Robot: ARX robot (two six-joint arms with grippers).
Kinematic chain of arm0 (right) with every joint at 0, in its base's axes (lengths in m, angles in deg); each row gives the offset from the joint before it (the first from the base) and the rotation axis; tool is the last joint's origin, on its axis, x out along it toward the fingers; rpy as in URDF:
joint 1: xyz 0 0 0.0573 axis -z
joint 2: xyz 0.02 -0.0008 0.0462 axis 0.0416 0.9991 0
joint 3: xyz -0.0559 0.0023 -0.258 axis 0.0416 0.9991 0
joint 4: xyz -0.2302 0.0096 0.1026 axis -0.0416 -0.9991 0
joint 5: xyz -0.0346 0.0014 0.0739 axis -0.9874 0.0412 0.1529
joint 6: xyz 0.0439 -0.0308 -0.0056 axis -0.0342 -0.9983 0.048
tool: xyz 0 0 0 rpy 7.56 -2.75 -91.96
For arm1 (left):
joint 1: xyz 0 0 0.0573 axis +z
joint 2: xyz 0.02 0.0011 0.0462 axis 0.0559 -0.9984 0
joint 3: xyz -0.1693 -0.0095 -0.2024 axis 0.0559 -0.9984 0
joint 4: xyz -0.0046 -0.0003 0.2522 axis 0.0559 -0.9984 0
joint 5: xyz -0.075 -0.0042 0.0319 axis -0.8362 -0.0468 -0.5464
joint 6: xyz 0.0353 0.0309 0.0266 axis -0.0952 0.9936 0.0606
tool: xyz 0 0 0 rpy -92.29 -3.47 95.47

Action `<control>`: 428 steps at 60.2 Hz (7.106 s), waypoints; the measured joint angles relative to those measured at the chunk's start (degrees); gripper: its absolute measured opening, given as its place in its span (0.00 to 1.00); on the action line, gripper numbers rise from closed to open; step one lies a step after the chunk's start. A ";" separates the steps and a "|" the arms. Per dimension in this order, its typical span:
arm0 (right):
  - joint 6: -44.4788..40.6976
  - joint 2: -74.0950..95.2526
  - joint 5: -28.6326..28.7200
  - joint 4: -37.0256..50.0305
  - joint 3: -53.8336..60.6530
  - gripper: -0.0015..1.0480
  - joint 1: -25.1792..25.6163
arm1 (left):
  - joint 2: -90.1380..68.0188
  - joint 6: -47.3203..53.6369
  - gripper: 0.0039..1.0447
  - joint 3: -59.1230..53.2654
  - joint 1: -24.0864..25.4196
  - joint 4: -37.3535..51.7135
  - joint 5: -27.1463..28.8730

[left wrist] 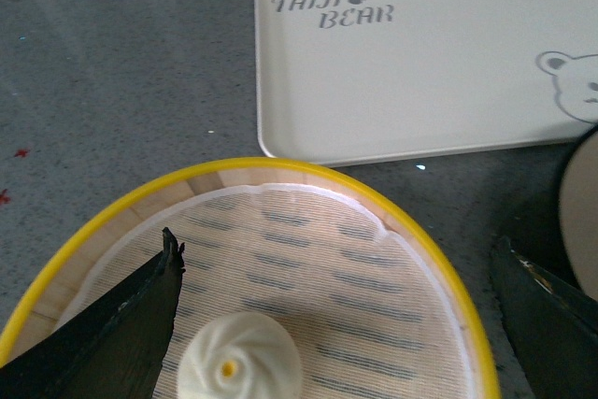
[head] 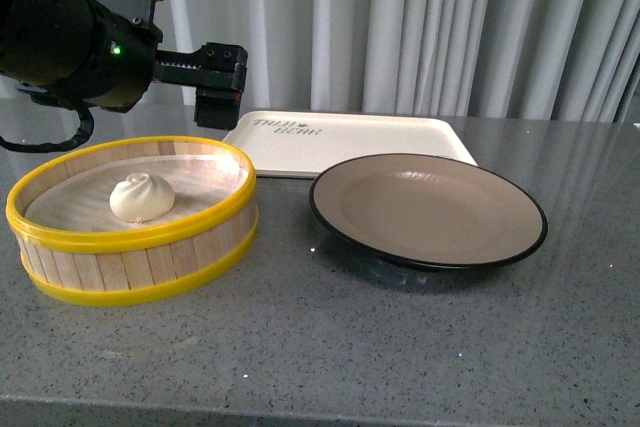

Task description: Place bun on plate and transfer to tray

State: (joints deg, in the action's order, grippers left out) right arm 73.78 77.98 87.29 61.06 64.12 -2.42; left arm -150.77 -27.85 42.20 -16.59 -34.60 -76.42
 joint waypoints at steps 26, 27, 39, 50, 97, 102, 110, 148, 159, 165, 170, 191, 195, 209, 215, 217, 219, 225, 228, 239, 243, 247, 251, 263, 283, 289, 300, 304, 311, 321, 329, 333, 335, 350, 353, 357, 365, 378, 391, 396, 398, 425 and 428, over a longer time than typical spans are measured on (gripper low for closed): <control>0.00 0.00 0.00 0.00 0.00 0.92 0.00 | -0.92 1.75 0.94 2.38 3.48 -8.83 1.92; 0.00 0.00 0.00 0.00 0.00 0.92 0.00 | -0.81 1.84 0.94 2.36 3.48 -9.38 1.90; 0.00 0.00 0.00 0.00 0.00 0.92 0.00 | -0.09 2.93 0.94 1.70 3.08 -12.70 1.44; 0.00 0.00 0.00 0.00 0.00 0.92 0.00 | -0.37 2.47 0.94 1.79 2.51 -12.52 1.55; 0.00 0.00 0.00 0.00 0.00 0.92 0.00 | -6.21 -1.64 0.94 7.08 3.65 -19.93 3.96; 0.00 0.00 -0.02 0.00 0.00 0.92 0.00 | -6.40 -1.70 0.94 7.08 3.72 -20.02 4.00; 0.00 0.00 0.00 0.00 0.00 0.92 0.00 | -6.40 -1.84 0.94 7.08 3.74 -20.00 3.98; 0.00 0.00 -0.02 0.00 0.00 0.92 0.00 | -7.45 -4.02 0.75 7.10 3.63 -21.40 4.20; 0.00 0.00 0.00 0.00 0.00 0.92 0.00 | -7.56 -5.14 0.48 7.10 3.56 -21.31 3.39; 0.00 0.00 -0.02 0.00 0.00 0.92 0.00 | -7.58 -5.68 0.33 7.41 3.52 -21.20 3.32; 0.00 0.00 0.00 0.00 0.00 0.92 0.00 | -7.58 -6.03 0.22 7.76 3.52 -21.22 2.97; 0.00 0.00 0.00 0.00 0.00 0.92 0.00 | -5.44 -6.58 0.04 8.46 2.97 -21.16 1.88; 0.00 0.00 0.00 0.00 0.00 0.92 0.00 | -3.61 -6.29 0.04 8.50 2.54 -20.87 1.29; 0.00 0.00 -0.02 0.00 0.00 0.92 0.00 | 1.79 -5.20 0.04 9.79 -0.52 -20.87 0.63; 0.00 0.00 0.00 0.00 0.00 0.92 0.00 | 3.21 -4.24 0.04 9.62 -3.37 -21.00 -0.48; 0.00 0.00 0.00 0.00 0.00 0.92 0.00 | 3.72 -3.54 0.04 9.40 -5.07 -20.98 -0.63; 0.00 0.00 0.00 0.00 0.00 0.92 0.00 | 3.89 -3.45 0.04 9.29 -6.47 -20.96 -0.63; 0.00 0.00 0.00 0.00 0.00 0.92 0.00 | 3.78 -2.43 0.04 9.22 -11.04 -20.55 -0.77; 0.00 0.00 -0.02 0.00 0.00 0.92 0.00 | 3.19 -1.81 0.04 9.27 -13.40 -20.46 -1.03; 0.00 0.00 0.00 0.00 0.00 0.92 0.00 | -4.92 1.03 0.04 14.91 -20.68 -20.63 -2.05; 0.00 0.00 -0.02 0.00 0.00 0.92 0.00 | -7.54 1.55 0.04 17.44 -21.66 -21.97 -2.12; 0.00 0.00 0.00 0.00 0.00 0.92 0.00 | -9.94 1.86 0.04 20.06 -22.49 -23.12 -1.97; 0.00 0.00 0.00 0.00 0.00 0.92 0.00 | -12.17 2.16 0.04 22.73 -23.12 -24.70 -1.97; 0.00 0.00 0.00 0.00 0.00 0.92 0.00 | -17.99 3.04 0.04 30.16 -24.20 -27.93 -1.62; 0.00 0.00 0.00 0.00 0.00 0.92 0.00 | -23.30 3.61 0.04 35.87 -24.92 -30.88 -0.07; 0.00 0.00 0.00 0.00 0.00 0.92 0.00 | -24.44 3.85 0.04 37.03 -25.00 -31.47 0.79; 0.00 0.00 0.00 0.00 0.00 0.92 0.00 | -26.03 3.65 0.36 38.10 -24.96 -31.89 1.11; 0.00 0.00 0.00 0.00 0.00 0.92 0.00 | -26.10 3.34 0.46 38.10 -24.92 -31.89 1.07; 0.00 0.00 -0.02 0.00 0.00 0.92 0.00 | -25.97 2.89 0.63 38.01 -24.87 -31.36 0.79; 0.00 0.00 0.00 0.00 0.00 0.92 0.00 | -23.58 2.19 0.87 36.24 -24.15 -30.25 -0.50; 0.00 0.00 0.00 0.00 0.00 0.92 0.00 | -19.39 1.31 0.93 33.92 -22.64 -29.20 -0.90; 0.00 0.00 -0.02 0.00 0.00 0.92 0.00 | -16.76 0.57 0.94 32.52 -21.24 -28.24 -0.85; 0.00 0.00 0.00 0.00 0.00 0.92 0.00 | -15.32 -0.07 0.94 31.63 -20.35 -27.65 -0.74; 0.00 0.00 -0.04 0.00 0.00 0.92 0.00 | -5.44 -6.29 0.94 23.39 -12.31 -24.61 4.26; 0.00 0.00 0.00 0.00 0.00 0.92 0.00 | -5.20 -6.69 0.94 23.28 -11.82 -24.59 4.33; 0.00 0.00 0.02 0.00 0.00 0.92 0.00 | -5.20 -6.97 0.94 23.02 -11.61 -24.59 4.35; 0.00 0.00 0.00 0.00 0.00 0.92 0.00 | -2.10 -4.94 0.80 11.41 -11.78 -3.23 12.48; 0.00 0.00 -0.15 0.00 0.00 0.92 0.00 | 13.64 -3.58 0.44 -18.88 -6.14 27.91 9.09; 0.00 0.00 0.00 0.00 0.00 0.92 0.00 | 23.87 -3.52 0.04 -38.82 -0.31 34.38 3.67; 0.00 0.00 -0.02 0.00 0.00 0.92 0.00 | 27.19 -3.34 0.04 -43.28 0.83 35.58 2.08; 0.00 0.00 -0.02 0.00 0.00 0.92 0.00 | 28.85 -3.32 0.04 -45.11 1.64 36.04 1.36; 0.00 0.00 0.00 0.00 0.00 0.92 0.00 | 44.92 -3.34 0.04 -60.11 7.89 34.80 -4.04; 0.00 0.00 0.00 0.00 0.00 0.92 0.00 | 46.14 -3.34 0.04 -60.83 8.26 34.25 -4.20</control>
State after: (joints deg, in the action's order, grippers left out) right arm 73.78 77.98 87.29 61.06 64.12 -2.42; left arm -104.63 -31.19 -18.63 -8.33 -0.35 -80.62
